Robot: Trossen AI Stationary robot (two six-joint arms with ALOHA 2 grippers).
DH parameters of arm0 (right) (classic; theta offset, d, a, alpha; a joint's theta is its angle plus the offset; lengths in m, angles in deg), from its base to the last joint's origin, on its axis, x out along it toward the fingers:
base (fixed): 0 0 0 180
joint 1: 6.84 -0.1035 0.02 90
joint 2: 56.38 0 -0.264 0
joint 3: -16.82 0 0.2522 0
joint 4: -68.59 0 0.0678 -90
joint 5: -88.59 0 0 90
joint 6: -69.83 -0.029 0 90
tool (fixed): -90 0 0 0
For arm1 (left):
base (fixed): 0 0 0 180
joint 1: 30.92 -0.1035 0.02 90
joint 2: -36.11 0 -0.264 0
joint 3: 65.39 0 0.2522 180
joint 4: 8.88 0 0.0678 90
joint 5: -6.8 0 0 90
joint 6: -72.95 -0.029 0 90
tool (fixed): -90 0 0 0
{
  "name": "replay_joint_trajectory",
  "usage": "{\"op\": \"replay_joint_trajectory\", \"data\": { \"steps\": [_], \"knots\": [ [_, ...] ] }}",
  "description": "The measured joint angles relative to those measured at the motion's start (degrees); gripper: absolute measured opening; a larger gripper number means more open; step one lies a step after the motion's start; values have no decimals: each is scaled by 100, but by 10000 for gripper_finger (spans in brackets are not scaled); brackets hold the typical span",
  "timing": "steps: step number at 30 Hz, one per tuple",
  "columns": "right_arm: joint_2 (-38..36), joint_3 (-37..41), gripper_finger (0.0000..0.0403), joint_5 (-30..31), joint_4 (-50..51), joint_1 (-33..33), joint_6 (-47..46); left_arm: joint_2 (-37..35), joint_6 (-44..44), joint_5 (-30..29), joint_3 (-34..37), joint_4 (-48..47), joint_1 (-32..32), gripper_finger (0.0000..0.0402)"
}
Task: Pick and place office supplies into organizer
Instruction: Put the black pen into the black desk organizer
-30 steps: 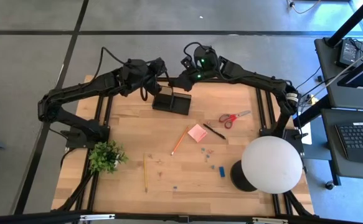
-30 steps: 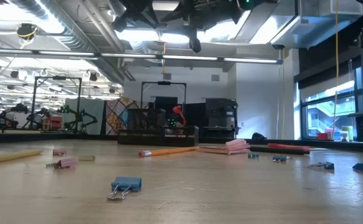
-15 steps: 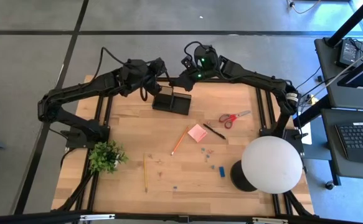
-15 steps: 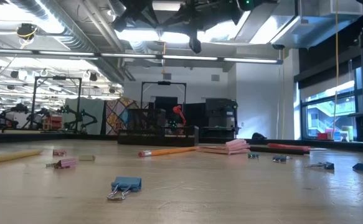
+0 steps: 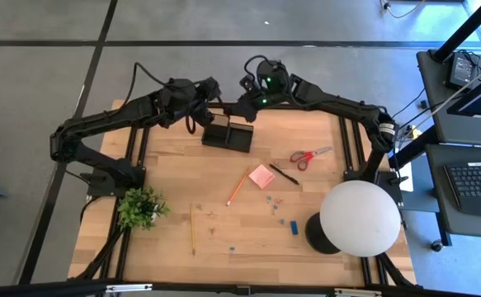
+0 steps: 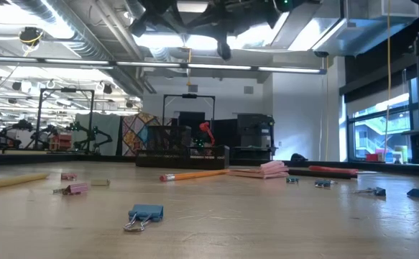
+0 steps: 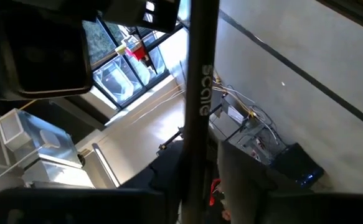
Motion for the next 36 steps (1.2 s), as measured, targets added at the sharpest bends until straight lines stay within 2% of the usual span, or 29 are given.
{"op": "replay_joint_trajectory", "data": {
  "steps": [4, 8, 18, 26, 31, 36],
  "knots": [
    [0, 0, 49, -4, -1, 0, 8, 0, 173, -22, 0, -4, 0, 130],
    [0, 0, 49, 40, 8, 2, 2, 0, 977, -303, 0, -4, 0, 144],
    [0, 0, 49, 399, 38, 7, 80, -91, 3043, -450, 0, -186, -13, 150],
    [0, 0, 49, 686, 84, 22, 257, -179, 4577, -539, 0, -1151, -13, 150],
    [0, 0, 49, 682, 79, 18, 257, -179, 4912, -939, 0, -1664, -11, 150],
    [0, 0, 49, 682, 78, 20, 255, -209, 4902, -1414, 0, -1729, -121, 151]
  ]
}}
